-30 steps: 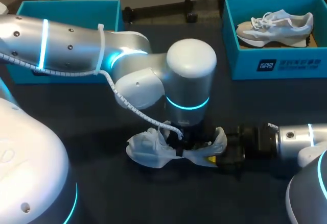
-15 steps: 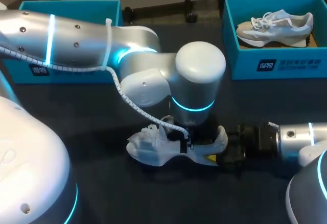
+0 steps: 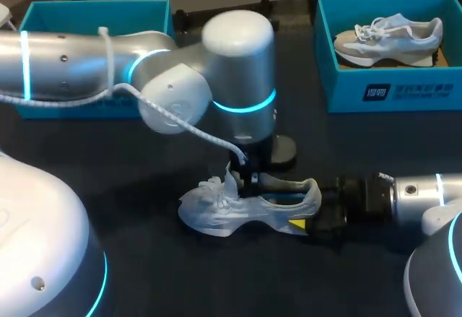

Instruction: Take the shoe out of the shoebox, open the shoe tongue, remove and reinsert the insole, then place the shoe into the shoebox

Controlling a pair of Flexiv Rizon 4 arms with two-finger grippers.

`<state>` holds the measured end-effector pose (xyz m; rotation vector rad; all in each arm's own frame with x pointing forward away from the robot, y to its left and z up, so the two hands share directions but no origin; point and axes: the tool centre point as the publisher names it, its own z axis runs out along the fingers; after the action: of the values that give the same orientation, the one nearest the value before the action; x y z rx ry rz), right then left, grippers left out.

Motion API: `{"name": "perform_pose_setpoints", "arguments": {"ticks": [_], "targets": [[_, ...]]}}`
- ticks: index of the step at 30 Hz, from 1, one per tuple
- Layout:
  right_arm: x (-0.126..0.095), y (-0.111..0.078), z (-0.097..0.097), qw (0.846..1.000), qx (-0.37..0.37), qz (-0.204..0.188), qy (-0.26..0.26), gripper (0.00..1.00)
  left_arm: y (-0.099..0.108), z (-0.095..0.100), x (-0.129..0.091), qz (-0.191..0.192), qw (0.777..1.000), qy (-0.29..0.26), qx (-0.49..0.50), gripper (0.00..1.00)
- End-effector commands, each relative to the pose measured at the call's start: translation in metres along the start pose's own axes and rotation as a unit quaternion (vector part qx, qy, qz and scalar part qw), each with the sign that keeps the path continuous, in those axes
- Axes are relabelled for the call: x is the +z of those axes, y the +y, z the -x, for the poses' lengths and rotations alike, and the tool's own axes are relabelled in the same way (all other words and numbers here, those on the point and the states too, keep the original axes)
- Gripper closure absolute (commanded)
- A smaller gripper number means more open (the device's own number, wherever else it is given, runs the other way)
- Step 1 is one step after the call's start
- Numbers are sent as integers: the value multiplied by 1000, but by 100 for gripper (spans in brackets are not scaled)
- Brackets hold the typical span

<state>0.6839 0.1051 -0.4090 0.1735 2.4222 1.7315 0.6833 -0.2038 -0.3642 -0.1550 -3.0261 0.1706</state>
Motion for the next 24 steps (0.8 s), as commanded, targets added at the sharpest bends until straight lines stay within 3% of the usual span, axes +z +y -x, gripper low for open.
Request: {"name": "perform_pose_setpoints", "arguments": {"ticks": [1, 12, 24], "targets": [[0, 1, -2, 1000, 0, -2, 0, 100, 19, -1, -12, -66, 998, 3, 0, 100], [0, 1, -2, 1000, 0, -2, 0, 100, 13, -3, -27, -105, 994, -8, -7, 100], [0, 1, -2, 1000, 0, -2, 0, 100, -10, 1, -33, -103, 992, -57, -51, 100]]}}
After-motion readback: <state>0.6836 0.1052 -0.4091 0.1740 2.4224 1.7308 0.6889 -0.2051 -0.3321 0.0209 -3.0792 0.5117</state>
